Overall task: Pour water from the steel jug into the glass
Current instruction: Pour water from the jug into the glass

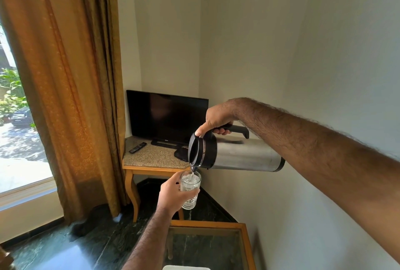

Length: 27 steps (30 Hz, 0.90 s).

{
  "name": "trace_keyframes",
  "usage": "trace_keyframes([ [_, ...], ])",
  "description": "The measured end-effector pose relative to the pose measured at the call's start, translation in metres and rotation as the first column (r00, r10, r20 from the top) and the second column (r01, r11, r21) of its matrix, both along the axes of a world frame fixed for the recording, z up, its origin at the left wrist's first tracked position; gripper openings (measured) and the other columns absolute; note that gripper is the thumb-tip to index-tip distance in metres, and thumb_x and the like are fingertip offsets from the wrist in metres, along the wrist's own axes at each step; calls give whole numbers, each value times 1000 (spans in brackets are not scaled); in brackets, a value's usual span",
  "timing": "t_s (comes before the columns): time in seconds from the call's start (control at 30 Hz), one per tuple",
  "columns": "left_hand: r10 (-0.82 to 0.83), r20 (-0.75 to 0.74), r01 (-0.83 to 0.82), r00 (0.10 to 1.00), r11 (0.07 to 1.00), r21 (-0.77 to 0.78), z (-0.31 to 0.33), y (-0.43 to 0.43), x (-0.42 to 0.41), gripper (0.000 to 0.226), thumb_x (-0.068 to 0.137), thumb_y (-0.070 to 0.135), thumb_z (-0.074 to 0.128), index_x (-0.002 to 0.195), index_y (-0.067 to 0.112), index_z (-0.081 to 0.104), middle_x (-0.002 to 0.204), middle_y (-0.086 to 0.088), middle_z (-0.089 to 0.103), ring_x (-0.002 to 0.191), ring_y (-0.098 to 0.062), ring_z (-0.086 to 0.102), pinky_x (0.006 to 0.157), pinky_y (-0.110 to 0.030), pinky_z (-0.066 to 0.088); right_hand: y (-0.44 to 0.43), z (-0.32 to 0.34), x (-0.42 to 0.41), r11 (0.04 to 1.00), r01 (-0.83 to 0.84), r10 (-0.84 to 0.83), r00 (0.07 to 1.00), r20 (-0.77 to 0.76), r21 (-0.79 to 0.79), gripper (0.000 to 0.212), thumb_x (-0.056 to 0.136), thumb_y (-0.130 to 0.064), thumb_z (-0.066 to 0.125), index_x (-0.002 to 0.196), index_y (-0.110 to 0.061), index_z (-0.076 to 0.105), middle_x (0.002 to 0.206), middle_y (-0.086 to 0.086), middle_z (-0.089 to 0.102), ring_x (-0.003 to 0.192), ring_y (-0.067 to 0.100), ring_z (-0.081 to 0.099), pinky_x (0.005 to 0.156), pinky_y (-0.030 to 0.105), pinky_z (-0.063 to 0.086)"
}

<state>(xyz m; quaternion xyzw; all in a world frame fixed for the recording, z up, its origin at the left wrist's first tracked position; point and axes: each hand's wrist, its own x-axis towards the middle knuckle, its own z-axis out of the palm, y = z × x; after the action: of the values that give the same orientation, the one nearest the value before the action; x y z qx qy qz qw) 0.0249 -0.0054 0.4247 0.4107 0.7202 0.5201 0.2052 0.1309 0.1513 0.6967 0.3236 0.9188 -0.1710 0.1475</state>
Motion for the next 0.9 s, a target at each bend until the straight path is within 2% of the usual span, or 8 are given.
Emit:
trace_keyframes([
  [0.17, 8, -8, -8, 1000, 1000, 10, -2, 2, -2, 66, 57, 43, 91, 118, 40, 66, 105, 15, 74, 91, -2, 74, 84, -36, 64, 0, -1, 1, 1000, 0, 0, 1000, -6, -15, 54, 90, -58, 70, 56, -17, 69, 55, 0, 56, 47, 16, 52, 58, 31, 48],
  [0.27, 11, -17, -11, 1000, 1000, 19, -1, 1, -1, 63, 63, 36, 92, 120, 36, 66, 105, 16, 73, 92, -1, 71, 80, -29, 61, 2, -2, 3, 1000, 4, -5, 1000, -22, -24, 52, 91, -58, 69, 65, -13, 66, 54, 0, 57, 47, 16, 52, 58, 30, 48],
  [0.43, 12, -2, -12, 1000, 999, 42, 5, 0, 1, 60, 69, 27, 93, 120, 37, 62, 104, 20, 69, 92, 3, 68, 71, -15, 52, 8, -7, 15, 996, 22, -28, 998, -64, -92, 58, 93, -56, 67, 49, -20, 69, 50, -2, 55, 47, 17, 52, 63, 31, 50],
  [0.6, 21, -4, -21, 1000, 998, 57, 8, 4, 0, 69, 69, 30, 94, 130, 28, 64, 107, 22, 67, 97, 2, 63, 76, -17, 48, 21, -23, 30, 986, 59, -83, 985, -153, -157, 57, 93, -61, 62, 66, -11, 59, 56, 1, 54, 49, 19, 52, 67, 35, 50],
  [0.7, 33, 1, -33, 999, 997, 71, 7, 6, 0, 73, 67, 30, 94, 134, 27, 63, 111, 20, 68, 101, -2, 64, 77, -17, 50, 26, -34, 49, 954, 109, -180, 952, -247, -278, 67, 94, -68, 53, 87, -4, 72, 59, 0, 48, 50, 17, 48, 62, 32, 47],
  [0.73, 39, 5, -39, 999, 996, 76, 7, 6, 0, 73, 67, 31, 94, 133, 30, 63, 112, 19, 68, 102, -3, 65, 78, -18, 52, 26, -38, 57, 939, 122, -216, 937, -276, -323, 72, 92, -74, 49, 84, -6, 74, 58, 0, 47, 50, 17, 47, 62, 33, 46],
  [0.8, 43, 10, -44, 999, 996, 77, 6, 6, 2, 67, 67, 29, 95, 124, 38, 61, 109, 22, 68, 102, -2, 66, 77, -16, 52, 27, -53, 73, 905, 147, -286, 905, -314, -400, 79, 89, -84, 39, 58, -16, 64, 57, 1, 47, 50, 18, 47, 65, 33, 46],
  [0.9, 46, 25, -48, 999, 995, 83, 1, 7, 5, 64, 68, 26, 95, 118, 42, 58, 103, 24, 68, 99, 1, 66, 74, -13, 49, 31, -90, 91, 842, 181, -418, 814, -404, -508, 76, 98, -77, 30, 57, -17, 53, 55, 3, 49, 51, 20, 48, 63, 33, 45],
])
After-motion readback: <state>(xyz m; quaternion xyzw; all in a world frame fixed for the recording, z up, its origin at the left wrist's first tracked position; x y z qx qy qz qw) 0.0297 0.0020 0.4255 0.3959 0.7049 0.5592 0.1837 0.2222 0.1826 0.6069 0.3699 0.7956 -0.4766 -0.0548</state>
